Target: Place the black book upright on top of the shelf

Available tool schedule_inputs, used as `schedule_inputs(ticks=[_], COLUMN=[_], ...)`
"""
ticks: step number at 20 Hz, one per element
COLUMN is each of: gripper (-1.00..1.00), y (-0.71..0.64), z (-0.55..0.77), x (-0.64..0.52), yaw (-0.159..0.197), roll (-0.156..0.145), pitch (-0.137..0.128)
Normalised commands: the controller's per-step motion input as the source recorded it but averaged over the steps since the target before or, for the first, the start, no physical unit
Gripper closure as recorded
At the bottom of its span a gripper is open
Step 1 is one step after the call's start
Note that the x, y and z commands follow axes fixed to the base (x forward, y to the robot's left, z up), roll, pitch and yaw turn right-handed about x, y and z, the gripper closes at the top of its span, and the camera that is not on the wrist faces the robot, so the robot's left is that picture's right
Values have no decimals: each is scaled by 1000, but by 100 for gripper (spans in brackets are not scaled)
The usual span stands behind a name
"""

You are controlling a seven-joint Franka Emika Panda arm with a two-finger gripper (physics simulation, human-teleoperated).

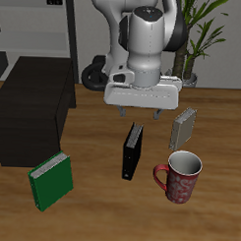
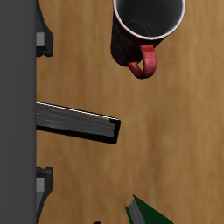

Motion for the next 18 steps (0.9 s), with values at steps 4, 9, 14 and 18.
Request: schedule_inputs(ticks=[4,9,14,18], gripper=[-100,-100,-100,-100], y=[-37,-29,-6,-70], z=[-198,-203,-184,-244], x=[96,91,55,64], yaw=[-14,-4,-9,-8], roll=[-4,-8,-11,-12], pitch=[17,22,19,31])
